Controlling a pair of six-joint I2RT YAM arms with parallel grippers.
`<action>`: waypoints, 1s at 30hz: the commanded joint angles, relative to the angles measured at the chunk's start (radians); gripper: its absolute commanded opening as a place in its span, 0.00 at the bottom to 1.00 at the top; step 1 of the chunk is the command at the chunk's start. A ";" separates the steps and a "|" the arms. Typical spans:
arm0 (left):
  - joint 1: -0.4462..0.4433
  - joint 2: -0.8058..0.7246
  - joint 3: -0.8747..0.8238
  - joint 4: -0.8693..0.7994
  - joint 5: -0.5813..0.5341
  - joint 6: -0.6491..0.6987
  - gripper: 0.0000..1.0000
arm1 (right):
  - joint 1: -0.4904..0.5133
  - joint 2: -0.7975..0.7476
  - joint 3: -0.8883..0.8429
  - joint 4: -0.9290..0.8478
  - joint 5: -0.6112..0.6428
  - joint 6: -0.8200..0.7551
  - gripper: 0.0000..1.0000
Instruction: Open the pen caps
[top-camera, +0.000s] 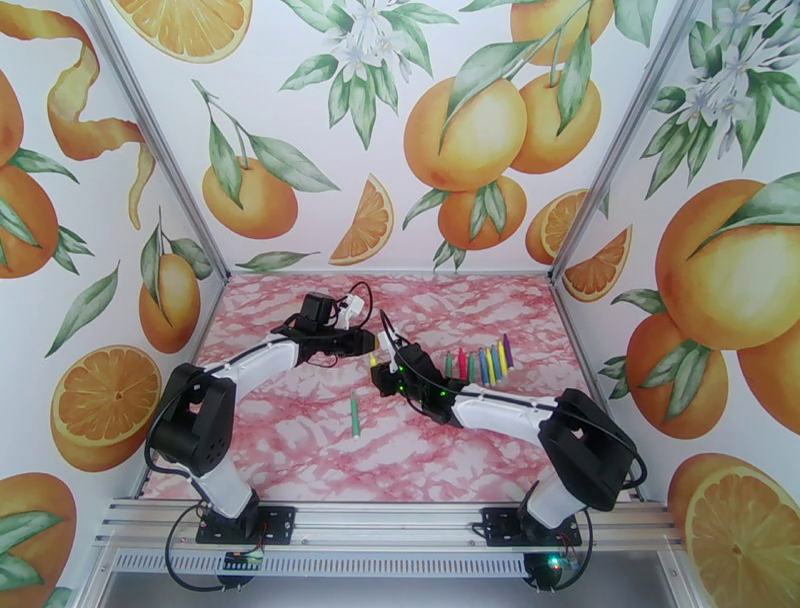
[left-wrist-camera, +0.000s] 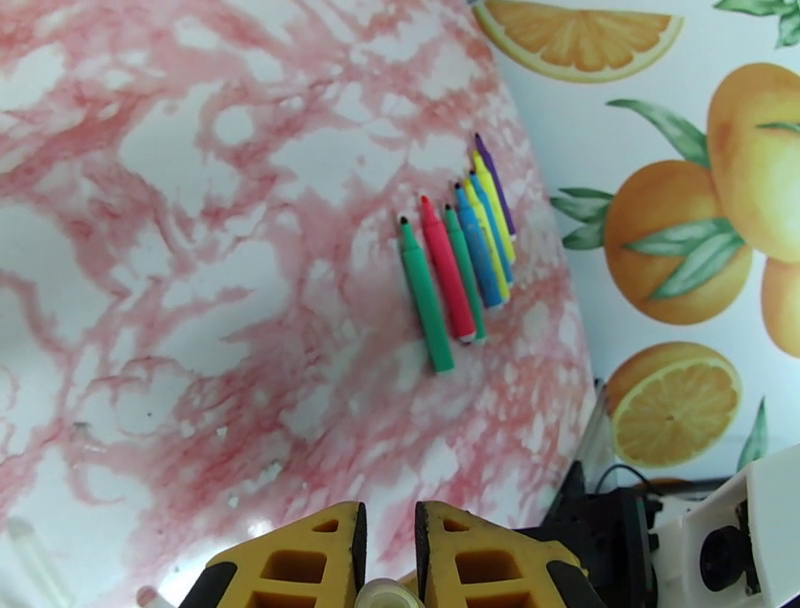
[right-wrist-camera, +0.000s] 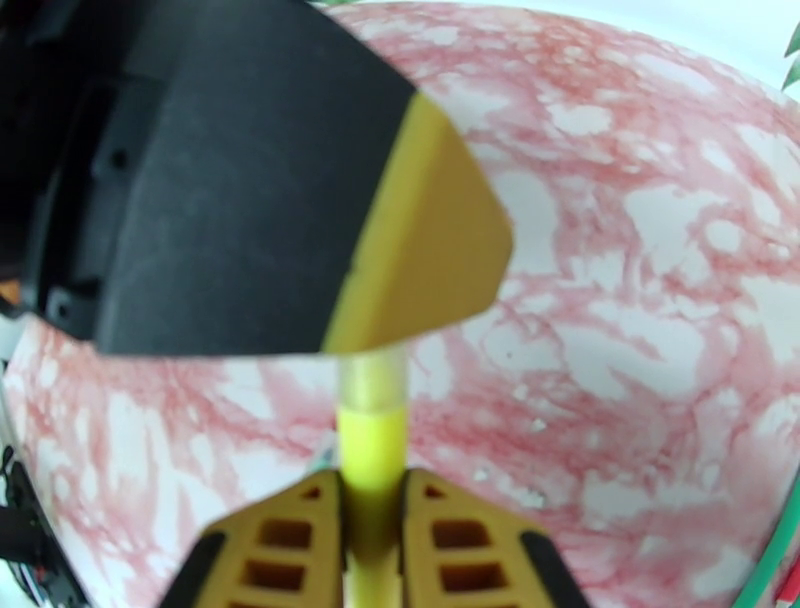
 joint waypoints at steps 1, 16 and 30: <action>-0.010 0.009 0.029 -0.010 0.030 0.016 0.17 | -0.008 -0.032 0.015 0.023 0.024 -0.017 0.17; -0.010 -0.004 0.031 -0.008 -0.006 0.013 0.06 | -0.013 -0.029 -0.020 -0.006 -0.074 -0.032 0.41; -0.007 -0.031 0.019 0.022 -0.005 -0.017 0.00 | -0.013 0.053 0.018 -0.004 -0.149 -0.033 0.32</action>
